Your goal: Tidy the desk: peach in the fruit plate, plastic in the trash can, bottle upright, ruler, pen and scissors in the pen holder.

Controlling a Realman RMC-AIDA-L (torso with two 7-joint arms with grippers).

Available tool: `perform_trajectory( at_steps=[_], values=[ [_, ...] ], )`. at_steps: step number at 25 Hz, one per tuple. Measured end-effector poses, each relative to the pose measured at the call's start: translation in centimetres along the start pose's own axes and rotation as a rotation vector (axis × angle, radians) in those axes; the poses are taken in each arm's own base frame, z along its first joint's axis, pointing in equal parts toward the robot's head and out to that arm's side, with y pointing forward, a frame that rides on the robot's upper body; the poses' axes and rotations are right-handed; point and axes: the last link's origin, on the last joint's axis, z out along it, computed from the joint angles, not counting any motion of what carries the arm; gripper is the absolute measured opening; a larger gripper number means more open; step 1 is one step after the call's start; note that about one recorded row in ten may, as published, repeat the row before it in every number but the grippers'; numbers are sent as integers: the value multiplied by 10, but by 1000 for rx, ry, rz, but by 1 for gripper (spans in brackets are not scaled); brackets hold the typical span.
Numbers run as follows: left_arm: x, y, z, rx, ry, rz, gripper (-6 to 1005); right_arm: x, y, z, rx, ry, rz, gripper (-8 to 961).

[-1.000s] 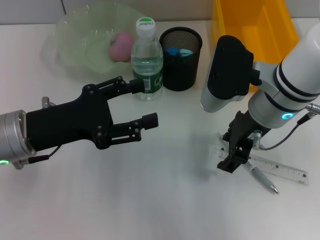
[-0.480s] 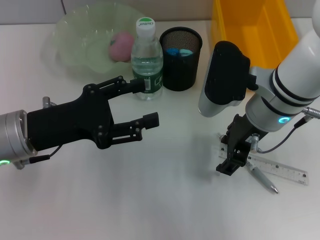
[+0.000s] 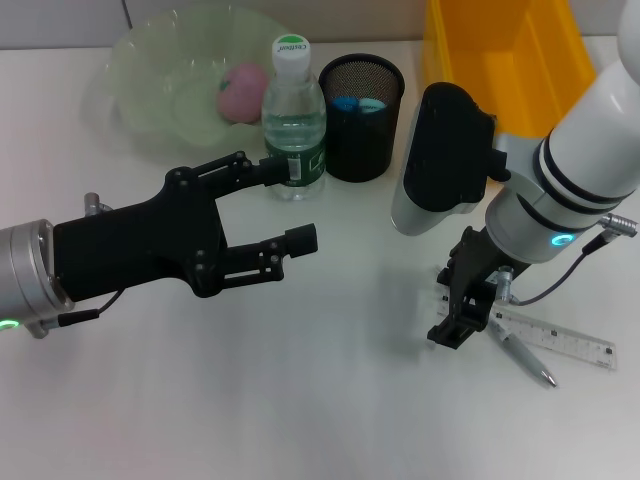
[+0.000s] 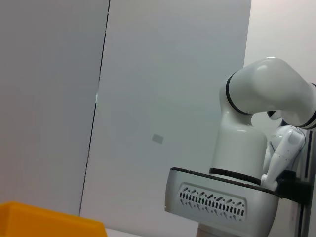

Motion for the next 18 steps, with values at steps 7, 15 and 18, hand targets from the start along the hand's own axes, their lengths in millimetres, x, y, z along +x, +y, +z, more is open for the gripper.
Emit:
perform_trajectory(
  at_steps=[7, 15, 18],
  values=[
    [1, -1, -1, 7, 4, 3, 804, -1, 0, 3, 0, 10, -3, 721],
    [1, -1, -1, 7, 4, 5, 804, -1, 1, 4, -2, 15, -6, 719],
    [1, -2, -1, 8, 5, 6, 804, -1, 1, 4, 0, 13, -5, 718]
  ],
)
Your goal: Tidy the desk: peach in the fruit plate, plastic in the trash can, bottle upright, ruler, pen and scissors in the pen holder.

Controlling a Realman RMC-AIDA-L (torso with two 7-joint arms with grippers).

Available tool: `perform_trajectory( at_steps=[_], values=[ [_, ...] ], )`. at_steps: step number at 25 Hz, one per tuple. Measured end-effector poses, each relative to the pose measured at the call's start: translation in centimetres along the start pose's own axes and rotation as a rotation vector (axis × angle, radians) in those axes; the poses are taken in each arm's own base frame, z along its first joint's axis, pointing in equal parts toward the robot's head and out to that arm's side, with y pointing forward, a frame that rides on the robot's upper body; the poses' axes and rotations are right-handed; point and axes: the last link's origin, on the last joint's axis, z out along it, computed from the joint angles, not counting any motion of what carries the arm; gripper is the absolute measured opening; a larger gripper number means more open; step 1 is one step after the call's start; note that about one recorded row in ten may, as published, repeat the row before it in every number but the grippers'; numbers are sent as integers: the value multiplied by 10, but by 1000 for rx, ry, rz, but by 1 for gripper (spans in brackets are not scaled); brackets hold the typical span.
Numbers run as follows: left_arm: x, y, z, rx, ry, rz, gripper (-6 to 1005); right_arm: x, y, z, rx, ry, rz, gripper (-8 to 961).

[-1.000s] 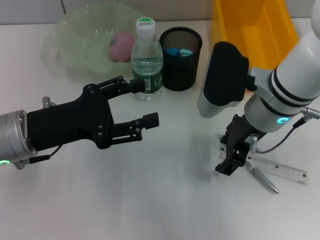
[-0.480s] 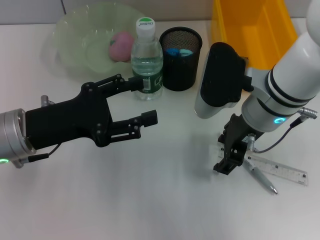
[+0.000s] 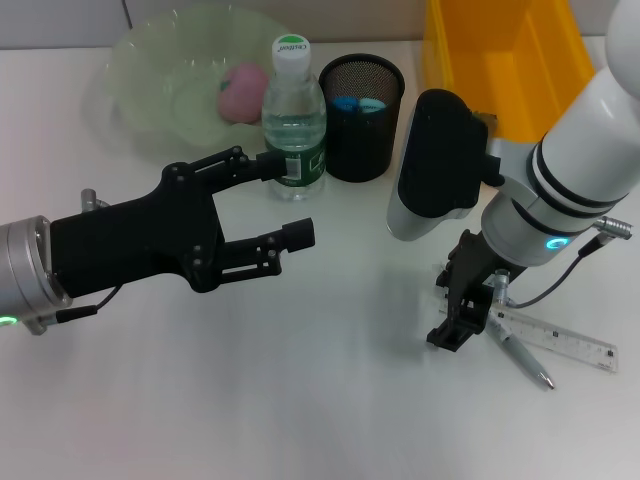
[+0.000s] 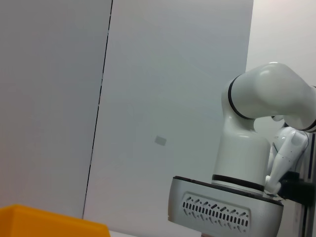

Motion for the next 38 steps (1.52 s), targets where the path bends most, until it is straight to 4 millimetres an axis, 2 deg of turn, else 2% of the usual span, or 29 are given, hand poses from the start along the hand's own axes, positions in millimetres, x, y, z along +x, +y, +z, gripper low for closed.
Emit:
perform_trajectory(
  at_steps=[38],
  values=[
    [3, -4, 1, 13, 4, 16, 804, -1, -1, 0, 10, -4, 3, 711]
  ],
)
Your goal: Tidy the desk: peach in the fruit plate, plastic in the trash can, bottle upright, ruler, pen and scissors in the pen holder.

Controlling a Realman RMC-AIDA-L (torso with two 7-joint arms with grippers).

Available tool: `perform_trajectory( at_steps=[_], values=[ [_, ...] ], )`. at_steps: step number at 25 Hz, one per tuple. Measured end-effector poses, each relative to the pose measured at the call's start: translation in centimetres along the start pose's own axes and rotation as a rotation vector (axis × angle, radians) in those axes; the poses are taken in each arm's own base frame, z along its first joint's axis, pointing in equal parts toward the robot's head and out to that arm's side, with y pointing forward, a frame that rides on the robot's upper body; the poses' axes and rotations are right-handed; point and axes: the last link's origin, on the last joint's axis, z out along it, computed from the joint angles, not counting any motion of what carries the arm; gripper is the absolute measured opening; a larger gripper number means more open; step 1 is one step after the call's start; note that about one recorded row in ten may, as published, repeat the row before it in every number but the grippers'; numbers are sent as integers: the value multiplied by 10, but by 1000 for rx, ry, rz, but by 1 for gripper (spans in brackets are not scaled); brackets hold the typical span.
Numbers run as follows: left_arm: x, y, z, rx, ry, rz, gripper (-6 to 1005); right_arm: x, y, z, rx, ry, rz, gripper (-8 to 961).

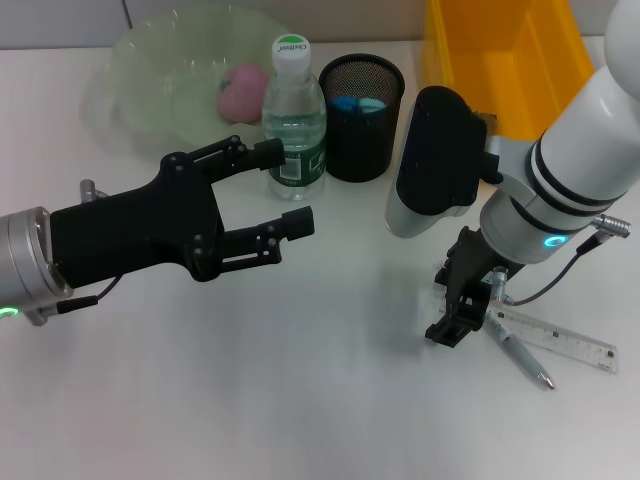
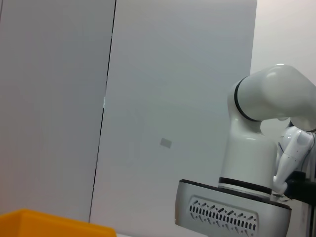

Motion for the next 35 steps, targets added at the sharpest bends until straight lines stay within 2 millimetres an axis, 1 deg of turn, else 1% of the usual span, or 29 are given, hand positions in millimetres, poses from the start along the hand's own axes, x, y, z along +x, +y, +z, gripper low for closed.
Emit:
perform_trajectory(
  at_steps=[6, 15, 35],
  values=[
    [0, 0, 0, 0, 0, 0, 804, 0, 1, 0, -1, -1, 0, 710],
    [0, -1, -1, 2, -1, 2, 804, 1, 1, -2, -1, -3, 5, 566],
    [-2, 1, -2, 10, 1, -6, 804, 2, 2, -1, -3, 2, 8, 503]
  ],
)
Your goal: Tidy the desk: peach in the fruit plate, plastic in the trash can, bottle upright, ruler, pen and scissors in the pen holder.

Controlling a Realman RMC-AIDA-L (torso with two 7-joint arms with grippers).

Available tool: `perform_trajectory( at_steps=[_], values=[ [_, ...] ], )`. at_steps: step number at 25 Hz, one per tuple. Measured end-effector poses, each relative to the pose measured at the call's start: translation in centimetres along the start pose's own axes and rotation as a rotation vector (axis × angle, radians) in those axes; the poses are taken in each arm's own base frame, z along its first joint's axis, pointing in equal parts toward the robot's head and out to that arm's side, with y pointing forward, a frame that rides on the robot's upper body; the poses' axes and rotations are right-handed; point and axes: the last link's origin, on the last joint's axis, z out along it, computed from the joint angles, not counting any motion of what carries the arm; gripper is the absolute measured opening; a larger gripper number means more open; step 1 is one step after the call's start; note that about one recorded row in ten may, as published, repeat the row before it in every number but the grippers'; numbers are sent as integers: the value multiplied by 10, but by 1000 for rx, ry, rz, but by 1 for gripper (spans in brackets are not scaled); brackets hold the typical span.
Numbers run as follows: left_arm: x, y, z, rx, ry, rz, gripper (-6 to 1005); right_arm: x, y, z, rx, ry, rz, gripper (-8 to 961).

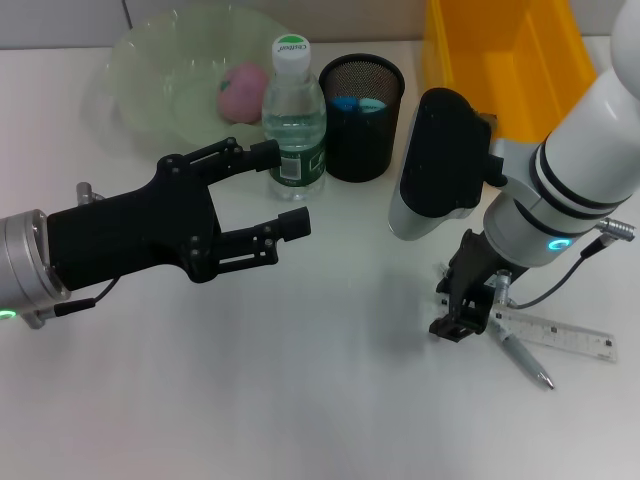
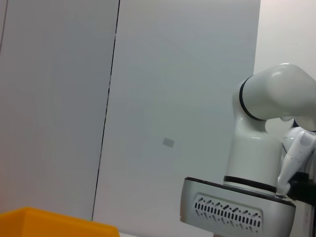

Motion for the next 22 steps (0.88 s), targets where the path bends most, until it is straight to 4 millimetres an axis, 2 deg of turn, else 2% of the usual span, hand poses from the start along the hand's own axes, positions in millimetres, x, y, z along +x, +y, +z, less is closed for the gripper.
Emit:
perform_trajectory(
  at_steps=[15, 22],
  values=[
    [1, -1, -1, 10, 6, 2, 804, -1, 0, -1, 5, -4, -2, 483],
    [2, -2, -1, 11, 5, 4, 804, -1, 0, -1, 5, -4, -2, 404]
  ],
)
